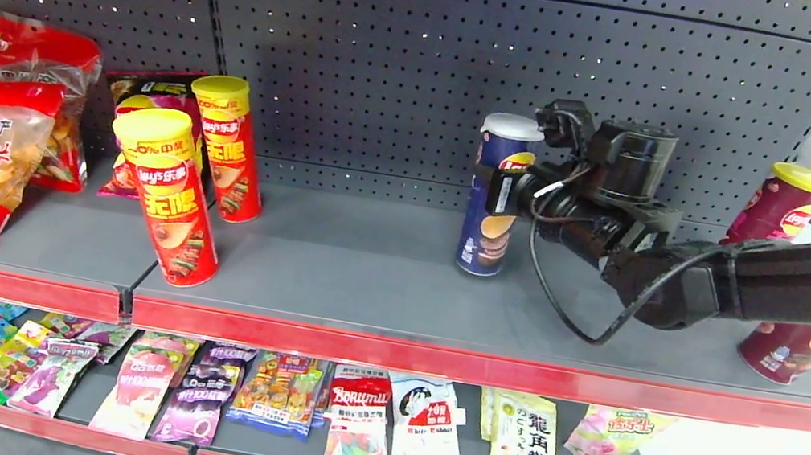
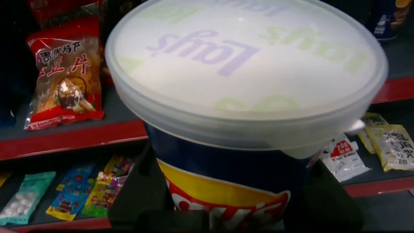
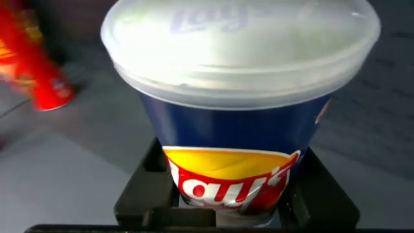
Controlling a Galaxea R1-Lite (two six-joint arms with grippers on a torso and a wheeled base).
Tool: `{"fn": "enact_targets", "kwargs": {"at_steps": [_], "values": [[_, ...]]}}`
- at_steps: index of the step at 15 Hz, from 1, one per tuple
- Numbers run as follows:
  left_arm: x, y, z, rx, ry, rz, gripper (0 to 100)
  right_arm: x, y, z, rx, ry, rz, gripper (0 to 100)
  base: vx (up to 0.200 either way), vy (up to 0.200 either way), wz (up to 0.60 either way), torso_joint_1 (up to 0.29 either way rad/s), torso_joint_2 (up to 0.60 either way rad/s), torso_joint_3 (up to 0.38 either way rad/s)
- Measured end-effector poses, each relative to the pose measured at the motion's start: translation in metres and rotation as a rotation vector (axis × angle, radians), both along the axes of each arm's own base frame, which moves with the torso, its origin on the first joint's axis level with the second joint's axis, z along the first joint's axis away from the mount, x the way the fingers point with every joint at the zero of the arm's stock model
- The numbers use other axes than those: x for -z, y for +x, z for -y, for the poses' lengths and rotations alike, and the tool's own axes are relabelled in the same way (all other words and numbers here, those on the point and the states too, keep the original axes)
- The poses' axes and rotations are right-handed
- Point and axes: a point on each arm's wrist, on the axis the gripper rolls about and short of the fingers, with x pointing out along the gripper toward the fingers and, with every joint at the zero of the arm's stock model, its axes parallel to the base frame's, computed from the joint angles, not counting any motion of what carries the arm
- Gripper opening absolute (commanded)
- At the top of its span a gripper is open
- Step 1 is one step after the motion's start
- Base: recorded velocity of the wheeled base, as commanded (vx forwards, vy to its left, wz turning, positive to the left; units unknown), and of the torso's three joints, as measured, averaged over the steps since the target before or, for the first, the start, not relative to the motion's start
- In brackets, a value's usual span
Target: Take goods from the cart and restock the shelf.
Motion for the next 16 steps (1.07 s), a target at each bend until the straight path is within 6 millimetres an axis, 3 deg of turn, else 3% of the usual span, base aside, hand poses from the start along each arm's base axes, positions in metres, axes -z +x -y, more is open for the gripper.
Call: {"fn": "enact_targets", "kwargs": {"at_steps": [5,11,16], "values": [[0.0,0.0,0.0,0.0,0.0,0.0,0,-0.013,-0.037,0.002,0.184,0.041,-0.003,0,0.0,0.0,0.0,0.0,0.0,0.0],[-0.001,0.0,0.0,0.0,0.0,0.003,0,0.01,-0.079,-0.019,0.21,0.059,-0.03,0,0.0,0.0,0.0,0.0,0.0,0.0],[0.0,0.0,0.0,0.0,0.0,0.003,0,0.019,-0.094,-0.027,0.19,0.023,-0.048,0,0.0,0.0,0.0,0.0,0.0,0.0]]}}
